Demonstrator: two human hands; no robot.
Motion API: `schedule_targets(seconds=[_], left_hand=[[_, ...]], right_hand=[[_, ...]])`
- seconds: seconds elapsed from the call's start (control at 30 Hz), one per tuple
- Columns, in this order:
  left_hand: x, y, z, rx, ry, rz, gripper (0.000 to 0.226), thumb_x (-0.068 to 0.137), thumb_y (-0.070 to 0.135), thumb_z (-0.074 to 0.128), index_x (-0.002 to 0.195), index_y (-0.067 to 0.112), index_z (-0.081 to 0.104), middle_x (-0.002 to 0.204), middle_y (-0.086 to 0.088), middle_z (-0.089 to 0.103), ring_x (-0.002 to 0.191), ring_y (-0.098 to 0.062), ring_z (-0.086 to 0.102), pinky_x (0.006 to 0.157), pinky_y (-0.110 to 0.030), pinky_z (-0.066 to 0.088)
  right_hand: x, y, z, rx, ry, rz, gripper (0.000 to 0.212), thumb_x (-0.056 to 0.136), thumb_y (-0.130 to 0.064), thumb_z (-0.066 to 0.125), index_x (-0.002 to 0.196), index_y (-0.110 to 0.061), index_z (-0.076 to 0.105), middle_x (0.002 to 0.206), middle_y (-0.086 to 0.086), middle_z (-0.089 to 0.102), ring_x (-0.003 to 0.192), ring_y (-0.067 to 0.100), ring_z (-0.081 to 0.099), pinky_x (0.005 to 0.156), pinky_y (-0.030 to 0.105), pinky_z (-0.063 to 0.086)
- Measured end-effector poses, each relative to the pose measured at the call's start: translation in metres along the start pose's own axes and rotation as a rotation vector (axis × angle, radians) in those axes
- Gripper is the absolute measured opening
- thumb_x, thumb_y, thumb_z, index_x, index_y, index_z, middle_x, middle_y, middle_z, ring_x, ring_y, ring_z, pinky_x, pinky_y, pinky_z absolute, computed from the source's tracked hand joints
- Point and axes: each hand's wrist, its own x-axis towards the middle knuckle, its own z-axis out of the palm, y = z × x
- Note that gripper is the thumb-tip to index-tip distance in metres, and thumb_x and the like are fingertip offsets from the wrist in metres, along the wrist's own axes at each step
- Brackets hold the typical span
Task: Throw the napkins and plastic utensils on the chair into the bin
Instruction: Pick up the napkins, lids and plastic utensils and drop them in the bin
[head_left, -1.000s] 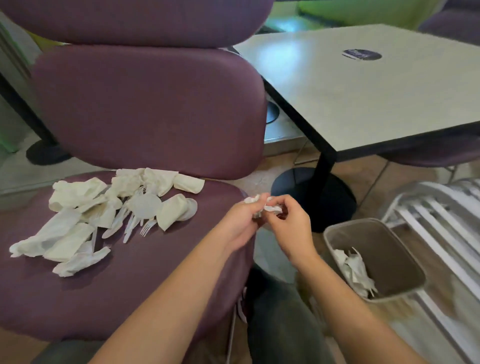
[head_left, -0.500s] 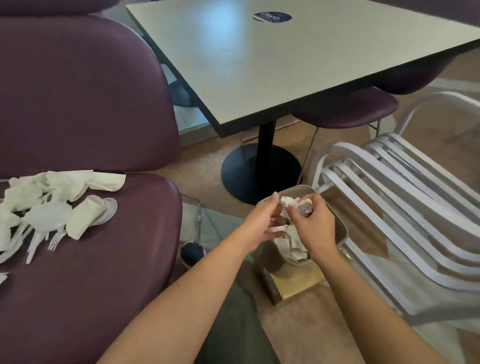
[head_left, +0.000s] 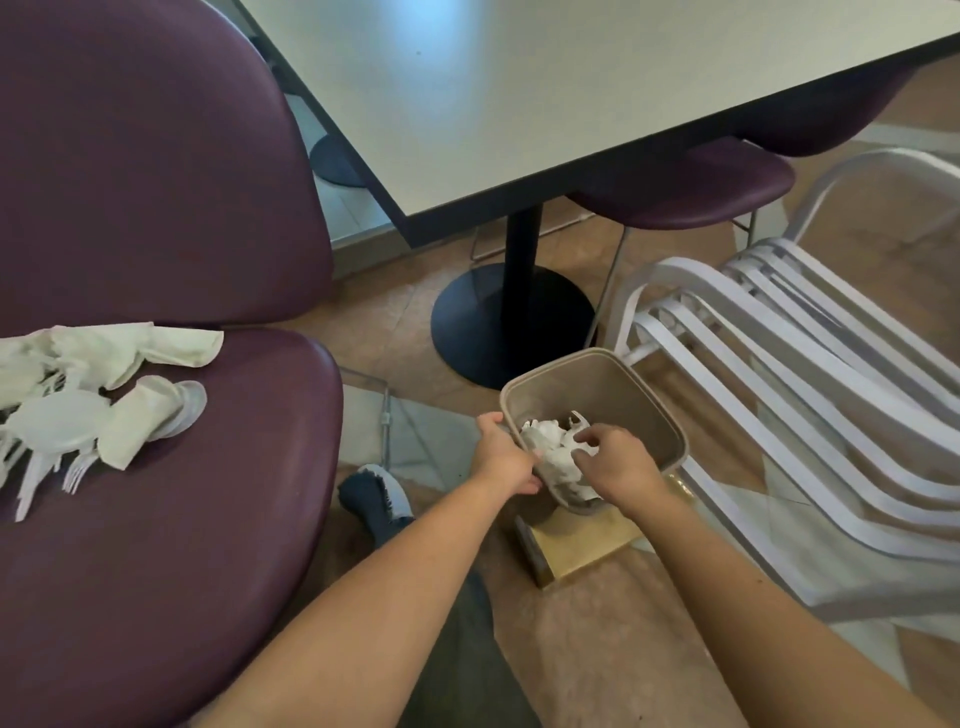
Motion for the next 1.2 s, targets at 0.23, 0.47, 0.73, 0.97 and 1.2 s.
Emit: schedule_targets(seconds=[0.23, 0.47, 0.73, 0.97, 1.2], left_hand=[[-0.014, 0.008, -0.040, 0.032, 0.101, 0.146, 0.028, 0.090, 0.019, 0.060, 0.117, 0.025, 0.054, 0.112, -0.006, 0.067, 0.095, -0.026, 0.067, 0.083, -0.037, 0.056], [-0.047, 0.014, -0.148, -0.015, 0.353, 0.347, 0.017, 0.095, 0.019, 0.055, 0.103, 0.033, 0.059, 0.113, 0.000, 0.066, 0.098, -0.020, 0.065, 0.089, -0.039, 0.054], [-0.070, -0.028, -0.271, 0.060, 0.586, 0.310, 0.017, 0.091, 0.018, 0.058, 0.101, 0.031, 0.061, 0.104, 0.003, 0.067, 0.091, -0.016, 0.063, 0.088, -0.031, 0.049], [-0.067, -0.062, -0.348, 0.434, 0.748, 0.245, 0.042, 0.085, 0.017, 0.066, 0.126, 0.022, 0.056, 0.124, -0.007, 0.053, 0.119, -0.027, 0.049, 0.099, -0.041, 0.044], [-0.042, -0.074, -0.375, 0.903, 0.825, 0.267, 0.064, 0.088, 0.031, 0.067, 0.142, 0.018, 0.036, 0.131, -0.009, 0.041, 0.120, -0.028, 0.038, 0.088, -0.040, 0.045]], right_hand=[[-0.020, -0.065, 0.001, 0.138, 0.051, -0.207, 0.028, 0.090, -0.027, 0.058, 0.116, -0.022, 0.068, 0.118, 0.001, 0.068, 0.108, 0.022, 0.061, 0.096, 0.038, 0.049], [-0.046, -0.156, 0.025, 0.204, 0.061, -0.449, 0.019, 0.091, -0.024, 0.062, 0.108, -0.022, 0.070, 0.108, -0.002, 0.067, 0.100, 0.015, 0.061, 0.086, 0.030, 0.050], [-0.072, -0.254, 0.071, 0.247, -0.017, -0.505, 0.014, 0.090, -0.021, 0.061, 0.099, -0.021, 0.071, 0.095, -0.002, 0.071, 0.091, 0.015, 0.064, 0.084, 0.033, 0.053], [-0.068, -0.310, 0.123, 0.200, -0.091, -0.509, 0.012, 0.088, -0.024, 0.060, 0.093, -0.026, 0.071, 0.094, -0.002, 0.073, 0.084, 0.022, 0.069, 0.082, 0.039, 0.057], [-0.048, -0.335, 0.159, 0.031, -0.089, -0.557, 0.020, 0.090, -0.027, 0.057, 0.105, -0.028, 0.070, 0.112, -0.002, 0.067, 0.116, 0.023, 0.049, 0.098, 0.041, 0.045]])
